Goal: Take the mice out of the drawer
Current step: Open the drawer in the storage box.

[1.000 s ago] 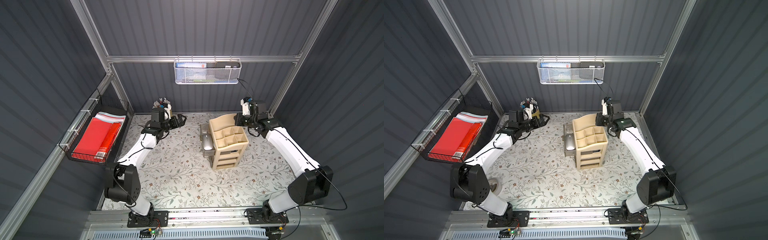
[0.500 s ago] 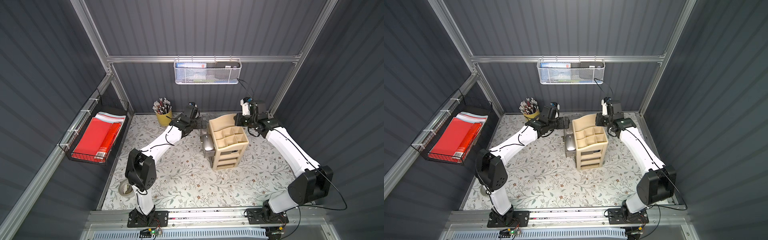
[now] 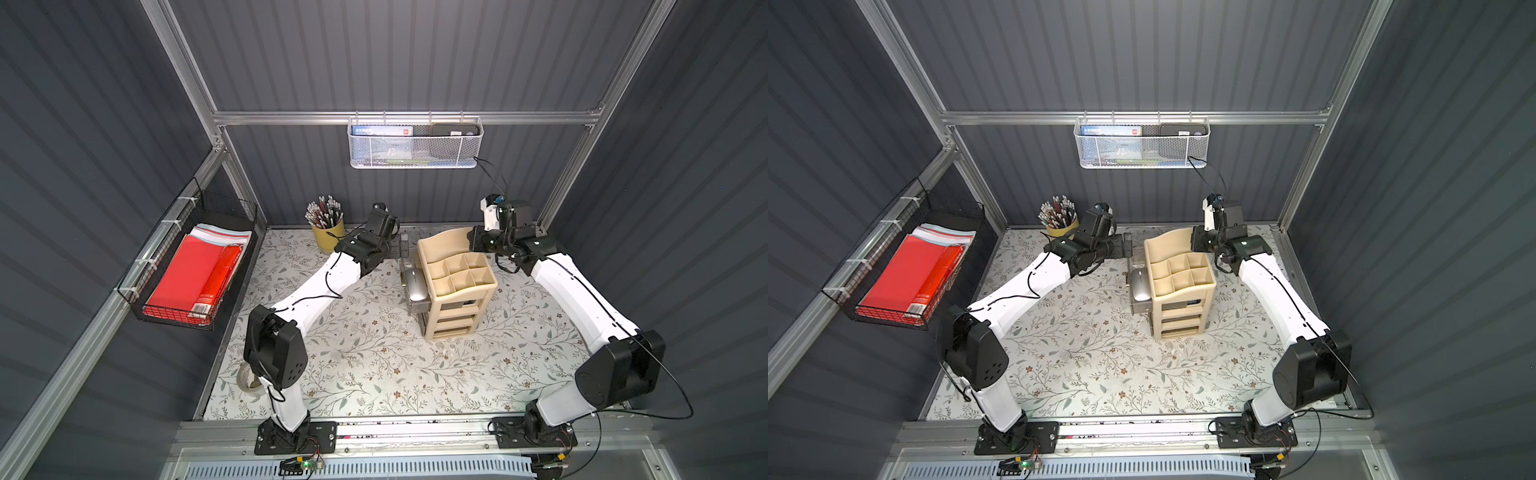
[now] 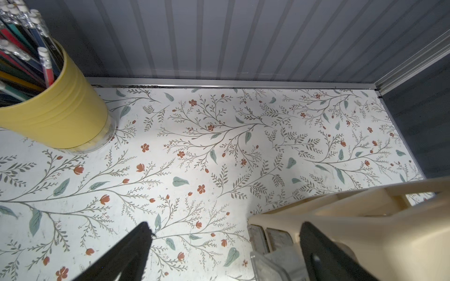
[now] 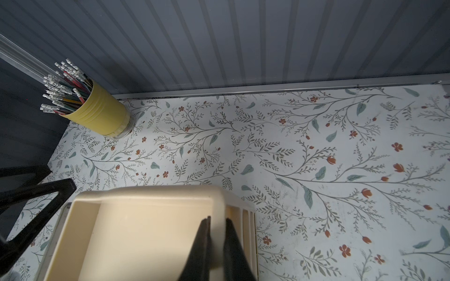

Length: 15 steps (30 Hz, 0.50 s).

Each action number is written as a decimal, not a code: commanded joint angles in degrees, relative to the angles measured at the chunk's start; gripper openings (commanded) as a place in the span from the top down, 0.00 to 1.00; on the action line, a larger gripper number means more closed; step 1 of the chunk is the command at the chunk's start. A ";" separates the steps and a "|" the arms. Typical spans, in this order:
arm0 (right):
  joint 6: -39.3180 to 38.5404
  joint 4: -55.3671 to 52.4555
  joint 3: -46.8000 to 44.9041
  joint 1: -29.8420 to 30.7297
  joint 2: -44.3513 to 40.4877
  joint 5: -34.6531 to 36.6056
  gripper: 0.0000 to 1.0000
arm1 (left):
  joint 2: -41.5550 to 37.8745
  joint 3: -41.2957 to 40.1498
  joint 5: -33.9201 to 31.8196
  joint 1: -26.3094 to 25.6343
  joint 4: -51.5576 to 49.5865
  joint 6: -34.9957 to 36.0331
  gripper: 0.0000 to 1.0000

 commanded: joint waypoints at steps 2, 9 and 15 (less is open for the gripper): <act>-4.02 -1.56 -3.98 -0.20 3.97 1.03 1.00 | -1.07 2.82 6.33 -0.36 -4.50 0.21 0.01; -3.93 -0.82 -5.11 -0.25 3.95 0.23 1.00 | -1.75 8.40 15.41 0.08 -3.15 -2.10 0.25; -4.46 -1.66 -4.91 -0.20 3.24 0.00 1.00 | -7.34 5.93 28.23 4.20 0.57 -1.51 0.16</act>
